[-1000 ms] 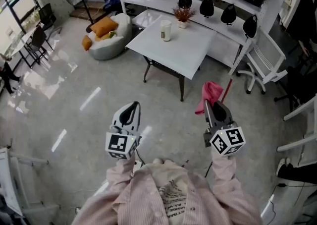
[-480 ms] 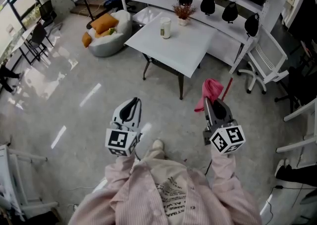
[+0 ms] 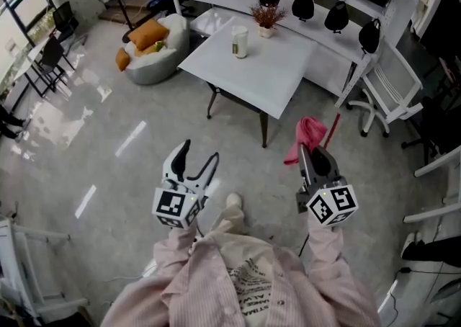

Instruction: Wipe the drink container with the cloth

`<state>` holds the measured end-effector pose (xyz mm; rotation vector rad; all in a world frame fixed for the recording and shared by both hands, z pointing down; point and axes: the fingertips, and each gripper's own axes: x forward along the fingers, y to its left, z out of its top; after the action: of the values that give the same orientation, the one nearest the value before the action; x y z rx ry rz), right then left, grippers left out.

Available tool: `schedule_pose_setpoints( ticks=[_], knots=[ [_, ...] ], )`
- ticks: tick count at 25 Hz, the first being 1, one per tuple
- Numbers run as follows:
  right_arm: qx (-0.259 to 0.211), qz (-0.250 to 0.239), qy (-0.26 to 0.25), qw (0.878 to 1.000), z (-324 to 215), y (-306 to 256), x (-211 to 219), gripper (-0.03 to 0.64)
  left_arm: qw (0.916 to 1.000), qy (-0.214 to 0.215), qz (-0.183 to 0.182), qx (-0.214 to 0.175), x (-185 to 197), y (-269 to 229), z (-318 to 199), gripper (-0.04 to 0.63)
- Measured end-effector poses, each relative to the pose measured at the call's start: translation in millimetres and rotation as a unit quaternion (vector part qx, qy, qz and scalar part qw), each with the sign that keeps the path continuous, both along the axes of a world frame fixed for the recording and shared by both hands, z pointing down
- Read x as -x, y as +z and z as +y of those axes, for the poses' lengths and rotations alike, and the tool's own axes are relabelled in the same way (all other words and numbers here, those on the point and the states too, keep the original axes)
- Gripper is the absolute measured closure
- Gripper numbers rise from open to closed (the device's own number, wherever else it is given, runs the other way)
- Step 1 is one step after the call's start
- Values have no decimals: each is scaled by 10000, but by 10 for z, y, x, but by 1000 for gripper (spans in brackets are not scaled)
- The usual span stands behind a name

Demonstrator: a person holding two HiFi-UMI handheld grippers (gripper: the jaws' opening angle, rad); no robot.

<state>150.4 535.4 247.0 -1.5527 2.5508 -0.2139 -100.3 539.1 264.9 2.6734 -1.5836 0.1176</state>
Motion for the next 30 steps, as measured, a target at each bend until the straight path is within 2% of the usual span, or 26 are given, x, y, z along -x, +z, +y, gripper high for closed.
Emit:
schedule_pose_setpoints(
  ticks=[10, 30],
  knots=[
    [113, 3, 71, 9999, -858, 61, 167, 578, 9998, 37, 146, 124, 207, 122, -905, 275],
    [121, -74, 398, 9991, -2239, 184, 401, 578, 9988, 494, -20, 52, 371, 206, -2412, 275]
  ],
)
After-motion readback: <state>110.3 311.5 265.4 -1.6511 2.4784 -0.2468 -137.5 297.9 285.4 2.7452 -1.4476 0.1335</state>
